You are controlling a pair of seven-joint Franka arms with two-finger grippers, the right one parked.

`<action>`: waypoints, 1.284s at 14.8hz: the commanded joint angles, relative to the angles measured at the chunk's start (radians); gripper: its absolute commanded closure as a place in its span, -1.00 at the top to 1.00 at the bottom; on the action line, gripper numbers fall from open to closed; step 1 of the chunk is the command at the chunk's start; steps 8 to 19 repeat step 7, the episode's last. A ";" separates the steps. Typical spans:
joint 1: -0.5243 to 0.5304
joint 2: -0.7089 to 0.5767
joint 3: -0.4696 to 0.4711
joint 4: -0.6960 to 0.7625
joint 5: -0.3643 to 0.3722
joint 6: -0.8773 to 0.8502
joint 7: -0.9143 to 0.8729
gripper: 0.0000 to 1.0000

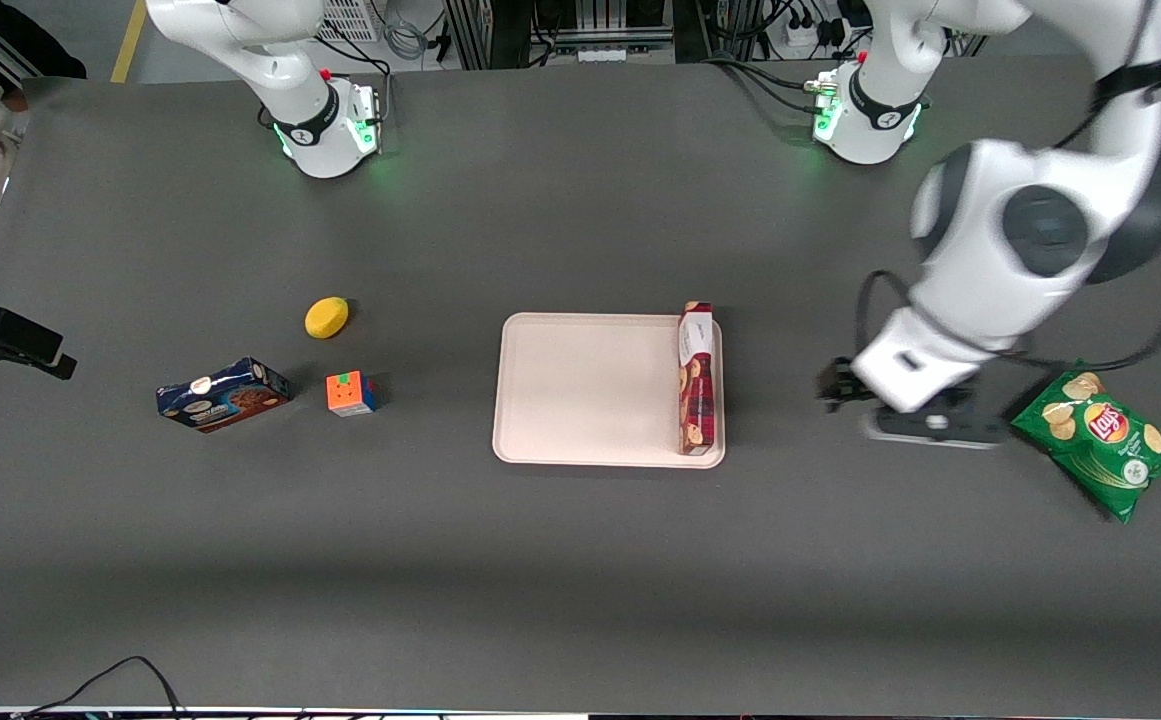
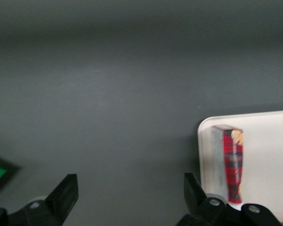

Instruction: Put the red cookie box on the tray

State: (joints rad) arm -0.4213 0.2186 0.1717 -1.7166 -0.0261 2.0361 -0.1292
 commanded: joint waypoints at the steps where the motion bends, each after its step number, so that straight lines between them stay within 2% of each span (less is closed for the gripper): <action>1: 0.062 -0.076 0.020 0.054 -0.023 -0.178 0.105 1.00; 7: 0.096 -0.208 0.028 0.054 -0.008 -0.323 0.137 1.00; 19: 0.096 -0.208 0.028 0.054 -0.008 -0.323 0.137 1.00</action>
